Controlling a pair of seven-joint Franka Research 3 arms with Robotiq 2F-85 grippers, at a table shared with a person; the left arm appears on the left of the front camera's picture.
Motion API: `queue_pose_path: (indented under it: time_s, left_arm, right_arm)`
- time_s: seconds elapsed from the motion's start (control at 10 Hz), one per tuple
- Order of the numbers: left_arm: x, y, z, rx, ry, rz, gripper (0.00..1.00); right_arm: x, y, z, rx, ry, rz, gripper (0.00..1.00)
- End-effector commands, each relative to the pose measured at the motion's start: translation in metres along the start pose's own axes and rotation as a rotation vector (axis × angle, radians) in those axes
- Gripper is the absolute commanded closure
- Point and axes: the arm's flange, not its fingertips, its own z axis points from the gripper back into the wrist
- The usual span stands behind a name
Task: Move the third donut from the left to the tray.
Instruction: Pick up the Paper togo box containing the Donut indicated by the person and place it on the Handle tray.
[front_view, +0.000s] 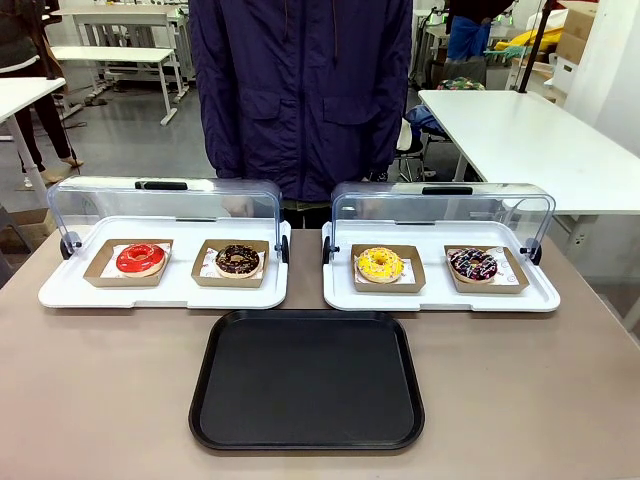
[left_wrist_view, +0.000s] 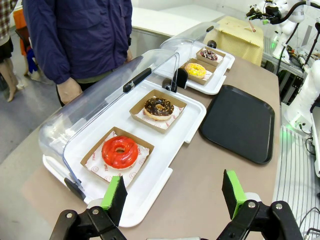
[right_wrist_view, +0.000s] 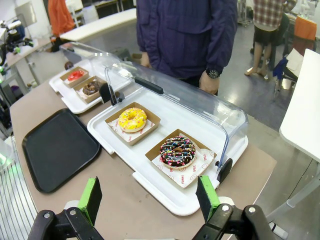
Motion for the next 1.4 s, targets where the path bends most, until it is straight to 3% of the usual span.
queue_pose_path:
  time_s: [0.0,1.3]
  left_arm:
    - [0.0020,0.0009,0.0015,-0.008,-0.008,-0.010,0.00]
    - [0.0020,0.0009,0.0015,-0.008,-0.008,-0.010,0.00]
  right_arm:
    - [0.0020,-0.0036,-0.0011,0.001,-0.027,0.023,0.00]
    - [0.0020,-0.0036,-0.0011,0.001,-0.027,0.023,0.00]
